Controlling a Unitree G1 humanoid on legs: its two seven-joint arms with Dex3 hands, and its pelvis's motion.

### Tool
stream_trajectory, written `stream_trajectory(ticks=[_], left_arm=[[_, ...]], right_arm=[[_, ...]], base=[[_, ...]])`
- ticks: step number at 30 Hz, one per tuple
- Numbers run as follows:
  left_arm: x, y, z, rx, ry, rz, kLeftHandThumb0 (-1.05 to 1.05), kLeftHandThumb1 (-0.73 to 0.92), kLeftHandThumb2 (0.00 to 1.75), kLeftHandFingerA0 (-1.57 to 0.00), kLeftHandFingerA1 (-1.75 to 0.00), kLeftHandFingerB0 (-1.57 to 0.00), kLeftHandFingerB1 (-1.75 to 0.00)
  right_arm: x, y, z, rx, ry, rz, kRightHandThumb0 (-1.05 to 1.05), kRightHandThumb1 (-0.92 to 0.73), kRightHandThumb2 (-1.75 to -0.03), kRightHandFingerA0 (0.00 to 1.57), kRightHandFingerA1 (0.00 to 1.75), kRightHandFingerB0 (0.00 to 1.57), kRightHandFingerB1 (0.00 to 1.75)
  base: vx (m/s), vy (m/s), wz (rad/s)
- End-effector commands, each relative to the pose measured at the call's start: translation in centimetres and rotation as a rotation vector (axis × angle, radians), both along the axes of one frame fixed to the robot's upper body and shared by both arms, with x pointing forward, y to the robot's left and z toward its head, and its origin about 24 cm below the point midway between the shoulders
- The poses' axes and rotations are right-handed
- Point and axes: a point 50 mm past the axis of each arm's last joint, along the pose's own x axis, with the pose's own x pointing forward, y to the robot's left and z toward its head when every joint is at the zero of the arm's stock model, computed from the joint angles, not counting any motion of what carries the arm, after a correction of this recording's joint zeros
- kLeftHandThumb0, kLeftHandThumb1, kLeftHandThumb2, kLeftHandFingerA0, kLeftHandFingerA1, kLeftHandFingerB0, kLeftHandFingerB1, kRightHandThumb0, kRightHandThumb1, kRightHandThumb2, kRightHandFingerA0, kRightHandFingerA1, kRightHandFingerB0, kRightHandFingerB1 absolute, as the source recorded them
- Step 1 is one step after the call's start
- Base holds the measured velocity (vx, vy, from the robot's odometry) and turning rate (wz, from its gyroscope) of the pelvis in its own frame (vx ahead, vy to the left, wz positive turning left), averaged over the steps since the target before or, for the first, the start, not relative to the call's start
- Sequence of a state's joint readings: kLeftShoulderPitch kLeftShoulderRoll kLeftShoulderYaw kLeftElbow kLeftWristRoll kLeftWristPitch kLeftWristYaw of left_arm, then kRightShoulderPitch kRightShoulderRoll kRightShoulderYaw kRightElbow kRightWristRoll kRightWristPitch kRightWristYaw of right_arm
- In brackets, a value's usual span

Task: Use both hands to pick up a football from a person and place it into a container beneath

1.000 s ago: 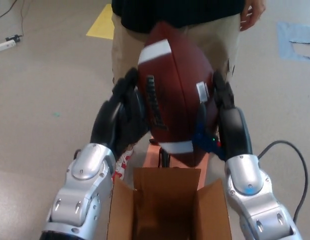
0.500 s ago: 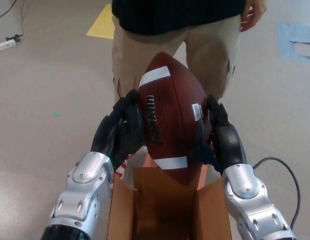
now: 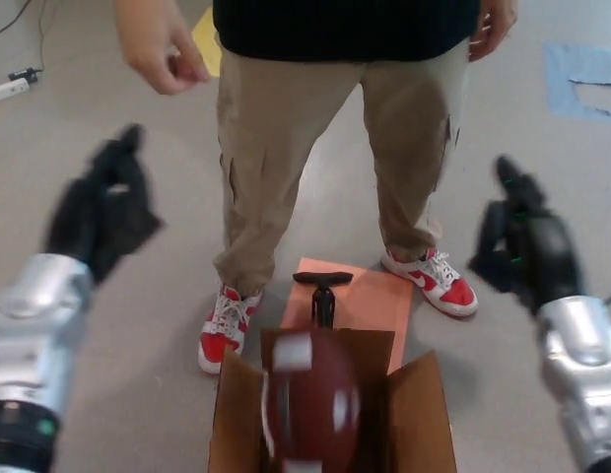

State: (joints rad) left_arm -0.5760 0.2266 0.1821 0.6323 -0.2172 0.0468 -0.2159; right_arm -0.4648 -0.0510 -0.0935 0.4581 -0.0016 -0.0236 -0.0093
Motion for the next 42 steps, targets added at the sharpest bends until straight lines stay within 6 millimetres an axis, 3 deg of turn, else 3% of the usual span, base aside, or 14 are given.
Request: stream_trajectory(ticks=[1, 5, 10, 17, 25, 31, 33, 34, 35, 36, 37, 42], left_arm=[[-1.1, 4.0, 0.1, -0.045, -0.006, 0.019, -1.01, 0.84, 1.13, 0.00, -0.03, 0.00, 0.00], [-2.3, 6.1, -0.1, -0.006, -0.019, 0.067, -0.97, 0.86, 1.13, 0.00, -0.03, 0.00, 0.00], [-2.8, 6.9, 0.1, 0.005, -0.048, 0.066, -0.98, 0.85, 1.13, 0.00, -0.02, 0.00, 0.00], [-3.0, 6.5, 0.3, 0.019, -0.071, 0.043, -0.98, 0.85, 1.14, 0.00, -0.03, 0.00, 0.00], [-2.8, 5.7, 0.3, 0.002, -0.076, 0.027, -0.95, 0.87, 1.13, 0.00, -0.04, 0.00, 0.00], [-3.5, 5.6, -2.5, 0.005, 0.024, 0.049, -0.92, 0.81, 1.12, 0.00, -0.09, 0.00, -0.05], [-4.7, 5.8, -5.4, -0.008, 0.104, 0.076, -0.96, 0.83, 1.10, 0.00, -0.03, 0.00, 0.00], [-4.8, 5.8, -5.7, -0.017, 0.111, 0.085, -0.96, 0.83, 1.10, 0.00, -0.03, 0.00, 0.00], [-5.1, 6.0, -6.4, -0.031, 0.130, 0.105, -0.94, 0.84, 1.10, 0.00, -0.05, 0.00, -0.01], [-5.6, 6.5, -7.2, -0.046, 0.166, 0.126, -0.97, 0.85, 1.12, 0.00, -0.05, 0.00, 0.00], [-5.9, 6.8, -7.6, -0.055, 0.185, 0.134, -0.97, 0.85, 1.12, 0.00, -0.05, 0.00, 0.00], [-5.3, 6.9, -7.4, -0.090, 0.180, 0.155, -0.89, 0.81, 1.11, 0.00, -0.10, 0.00, -0.06]], right_arm=[[-1.0, -2.7, 1.1, 0.037, -0.095, 0.016, -0.85, -0.81, -1.17, 0.00, 0.15, 0.00, 0.12], [-1.7, -3.8, 1.6, 0.052, -0.130, 0.021, -0.93, -0.80, -1.16, 0.00, 0.07, 0.00, 0.06], [-2.1, -3.8, 2.0, 0.076, -0.158, 0.041, -0.94, -0.82, -1.15, 0.00, 0.07, 0.00, 0.05], [-2.5, -3.0, 2.6, 0.075, -0.191, 0.060, -0.86, -0.76, -1.13, 0.00, 0.13, 0.00, 0.13], [-2.2, -2.9, 2.5, 0.064, -0.186, 0.042, -0.90, -0.81, -1.14, 0.00, 0.09, 0.00, 0.08], [-1.8, -4.0, -1.4, -0.017, -0.043, -0.048, -0.82, -0.81, -1.17, 0.00, 0.16, 0.00, 0.15], [-2.4, -4.8, -4.7, -0.097, 0.079, -0.091, -0.81, -0.84, -1.17, 0.00, 0.17, 0.00, 0.15], [-2.4, -4.9, -5.0, -0.101, 0.095, -0.093, -0.81, -0.84, -1.17, 0.00, 0.17, 0.00, 0.15], [-2.4, -5.0, -5.8, -0.103, 0.137, -0.088, -0.76, -0.92, -0.73, 0.00, 0.14, 0.00, 0.13], [-2.5, -5.0, -6.9, -0.113, 0.202, -0.074, -0.76, -0.92, -0.73, 0.00, 0.14, 0.00, 0.13], [-2.5, -5.1, -7.3, -0.122, 0.233, -0.067, -0.78, -0.79, -1.16, 0.00, 0.21, 0.00, 0.18], [-2.0, -6.1, -7.0, -0.128, 0.244, -0.085, -0.84, -0.84, -1.17, 0.00, 0.14, 0.00, 0.13]], base=[[0.00, 0.000, 0.00], [0.00, 0.000, 0.00], [0.00, 0.000, 0.00], [0.00, 0.000, 0.00], [0.00, 0.000, 0.00], [0.00, 0.000, 0.00], [0.00, 0.000, 0.00], [0.00, 0.000, 0.00], [0.00, 0.000, 0.00], [0.00, 0.000, 0.00], [0.00, 0.000, 0.00], [0.00, 0.000, 0.00]])
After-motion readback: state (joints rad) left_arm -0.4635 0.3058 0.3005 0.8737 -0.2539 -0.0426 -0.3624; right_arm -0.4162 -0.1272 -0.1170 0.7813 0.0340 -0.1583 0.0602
